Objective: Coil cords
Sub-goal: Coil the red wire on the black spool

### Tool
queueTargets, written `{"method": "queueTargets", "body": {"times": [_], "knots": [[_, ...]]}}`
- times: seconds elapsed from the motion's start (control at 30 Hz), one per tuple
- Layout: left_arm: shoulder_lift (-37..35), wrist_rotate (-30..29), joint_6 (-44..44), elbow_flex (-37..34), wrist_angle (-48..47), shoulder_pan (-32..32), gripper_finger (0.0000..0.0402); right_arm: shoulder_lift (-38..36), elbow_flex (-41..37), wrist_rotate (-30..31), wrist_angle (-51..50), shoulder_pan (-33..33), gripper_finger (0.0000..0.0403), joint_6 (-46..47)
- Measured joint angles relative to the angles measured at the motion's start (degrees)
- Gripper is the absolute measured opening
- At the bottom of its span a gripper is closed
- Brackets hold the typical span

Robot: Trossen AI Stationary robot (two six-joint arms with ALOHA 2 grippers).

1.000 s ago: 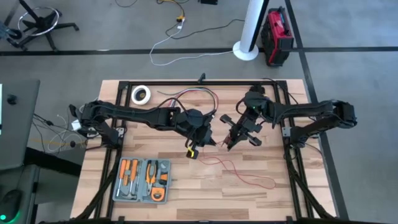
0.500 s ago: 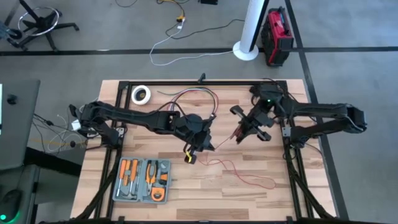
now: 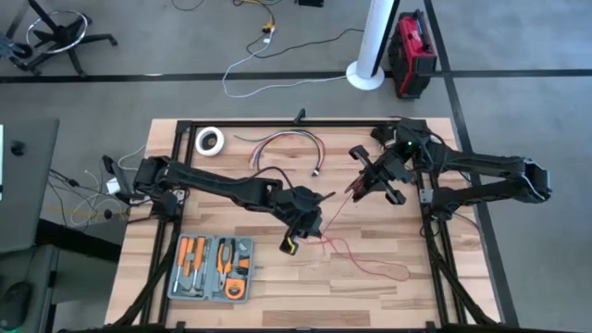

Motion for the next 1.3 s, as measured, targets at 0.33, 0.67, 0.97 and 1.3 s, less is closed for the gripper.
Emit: {"method": "queueTargets", "body": {"times": [0.33,0.67,0.97,1.3], "knots": [[-6.13,-10.21,4.14,0.05,-1.58,-2.37,0.0,0.02,-1.66,3.4,-6.8,-1.09,0.0,-3.23],[-8.18,-12.52,8.32,7.85,-9.22,-2.64,0.0,6.03,-3.08,4.68,-4.96,2.31,0.0,-3.55],[-7.96,-14.75,11.15,14.84,-15.06,-2.67,0.0,15.92,-3.1,4.76,2.57,3.11,0.0,-0.89],[-7.96,-19.3,13.51,16.33,-17.33,0.24,0.0,18.76,-2.67,1.21,3.6,9.54,0.0,-2.38]]}}
